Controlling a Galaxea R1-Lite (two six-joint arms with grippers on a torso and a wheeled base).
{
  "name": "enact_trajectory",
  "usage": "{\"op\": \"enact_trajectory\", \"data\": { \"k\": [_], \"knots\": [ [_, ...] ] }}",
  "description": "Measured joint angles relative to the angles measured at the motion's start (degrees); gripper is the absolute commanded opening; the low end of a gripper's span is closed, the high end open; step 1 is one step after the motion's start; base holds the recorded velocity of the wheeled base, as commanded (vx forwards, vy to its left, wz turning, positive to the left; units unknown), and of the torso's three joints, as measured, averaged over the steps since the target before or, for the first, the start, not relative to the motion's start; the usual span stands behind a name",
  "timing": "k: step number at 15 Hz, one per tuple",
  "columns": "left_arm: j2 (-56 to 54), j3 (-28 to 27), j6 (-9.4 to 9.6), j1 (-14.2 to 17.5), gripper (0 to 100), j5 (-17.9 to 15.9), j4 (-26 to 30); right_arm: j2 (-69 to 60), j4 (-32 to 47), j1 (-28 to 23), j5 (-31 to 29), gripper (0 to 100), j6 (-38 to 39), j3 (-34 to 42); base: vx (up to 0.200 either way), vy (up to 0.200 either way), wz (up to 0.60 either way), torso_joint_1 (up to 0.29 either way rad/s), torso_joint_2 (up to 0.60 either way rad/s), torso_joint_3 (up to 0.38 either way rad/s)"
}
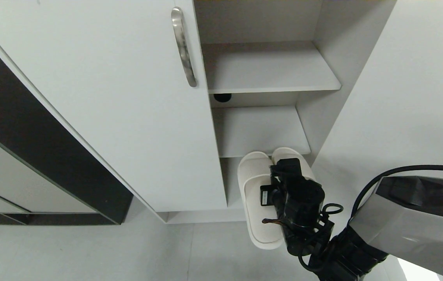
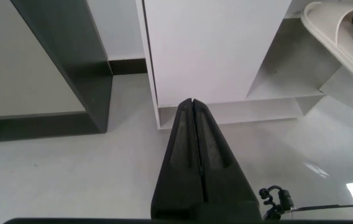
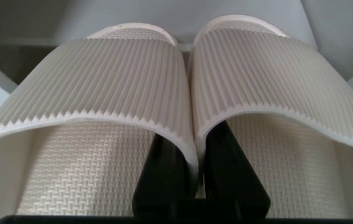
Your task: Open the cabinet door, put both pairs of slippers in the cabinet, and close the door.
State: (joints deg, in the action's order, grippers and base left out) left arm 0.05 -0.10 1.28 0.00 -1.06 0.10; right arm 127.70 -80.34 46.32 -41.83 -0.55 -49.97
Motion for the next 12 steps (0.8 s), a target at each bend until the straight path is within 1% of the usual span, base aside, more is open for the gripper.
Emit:
{"op": "enact_trajectory", "data": {
  "k": [6, 12],
  "knots": [
    [0.0, 0.0, 0.09, 0.0, 0, 0.0, 0.0, 0.3, -1.8, -0.3, 1.1, 0, 0.0, -0.1, 0.2, 0.0, 0.0, 0.003, 0.0, 0.002],
    [0.0, 0.0, 0.02, 0.0, 0, 0.0, 0.0, 0.4, -0.9, -1.1, 2.3, 0, -0.1, -0.7, 0.0, 0.0, 0.0, 0.0, 0.0, 0.0]
  ]
}}
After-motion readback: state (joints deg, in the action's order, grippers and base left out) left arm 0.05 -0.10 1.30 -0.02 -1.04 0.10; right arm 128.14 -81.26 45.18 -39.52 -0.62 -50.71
